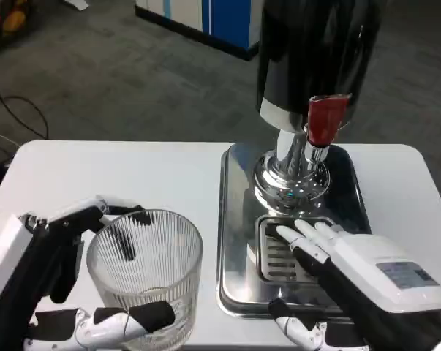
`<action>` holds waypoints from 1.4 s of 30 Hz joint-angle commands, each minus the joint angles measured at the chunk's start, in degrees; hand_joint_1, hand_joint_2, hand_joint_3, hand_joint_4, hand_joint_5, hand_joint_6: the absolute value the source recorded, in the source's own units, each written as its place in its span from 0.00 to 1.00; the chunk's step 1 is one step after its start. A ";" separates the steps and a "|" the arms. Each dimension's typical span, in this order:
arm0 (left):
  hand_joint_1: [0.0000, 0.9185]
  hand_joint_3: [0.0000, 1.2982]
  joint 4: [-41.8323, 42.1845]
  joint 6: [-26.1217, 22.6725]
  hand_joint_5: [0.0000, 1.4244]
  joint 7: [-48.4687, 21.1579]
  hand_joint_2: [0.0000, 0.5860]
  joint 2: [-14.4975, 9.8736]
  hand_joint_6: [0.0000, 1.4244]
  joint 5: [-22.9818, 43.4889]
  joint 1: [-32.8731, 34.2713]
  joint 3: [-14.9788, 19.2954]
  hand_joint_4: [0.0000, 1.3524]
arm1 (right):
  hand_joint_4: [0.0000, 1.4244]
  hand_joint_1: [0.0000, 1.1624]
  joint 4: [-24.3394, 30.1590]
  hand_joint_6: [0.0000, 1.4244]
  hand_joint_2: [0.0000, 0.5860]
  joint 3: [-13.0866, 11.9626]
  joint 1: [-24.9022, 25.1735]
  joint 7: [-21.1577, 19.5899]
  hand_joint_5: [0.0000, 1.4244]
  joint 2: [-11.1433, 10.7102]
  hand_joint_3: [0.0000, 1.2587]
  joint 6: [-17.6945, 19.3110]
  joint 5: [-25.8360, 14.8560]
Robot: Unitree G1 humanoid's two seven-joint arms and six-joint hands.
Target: Grasp the cup under the faucet to collect the drink, then remove the cup.
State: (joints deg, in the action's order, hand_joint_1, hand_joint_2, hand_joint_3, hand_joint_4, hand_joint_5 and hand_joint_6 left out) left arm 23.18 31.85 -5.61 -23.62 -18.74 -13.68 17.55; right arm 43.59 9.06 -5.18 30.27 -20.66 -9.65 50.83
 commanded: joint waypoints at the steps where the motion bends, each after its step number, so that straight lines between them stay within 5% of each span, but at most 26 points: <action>1: 0.47 0.80 1.04 0.29 0.94 0.85 0.15 0.39 1.00 -0.05 0.93 -0.06 0.83 | 0.00 0.33 1.24 0.00 0.78 -1.75 -0.66 0.22 0.00 -0.02 0.06 -0.63 -0.87; 16: 0.47 0.80 -4.34 -0.50 0.94 1.39 0.15 0.01 1.00 -2.56 6.92 -1.72 0.83 | 0.00 0.33 2.52 0.00 0.78 -6.66 -2.72 0.42 0.00 -0.85 0.07 -2.18 -3.09; 42: 0.47 0.80 -22.77 -3.60 0.94 8.26 0.15 -0.76 1.00 -13.67 26.42 -11.88 0.83 | 0.00 0.33 3.39 0.00 0.77 -18.70 -6.89 -0.17 0.00 -2.75 0.07 -4.50 -9.28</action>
State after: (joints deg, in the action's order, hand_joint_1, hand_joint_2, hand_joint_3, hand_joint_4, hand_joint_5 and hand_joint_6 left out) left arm 1.72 28.47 0.48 -23.93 -31.99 10.39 6.39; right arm 45.96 -8.35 -11.39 30.46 -22.88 -13.82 42.33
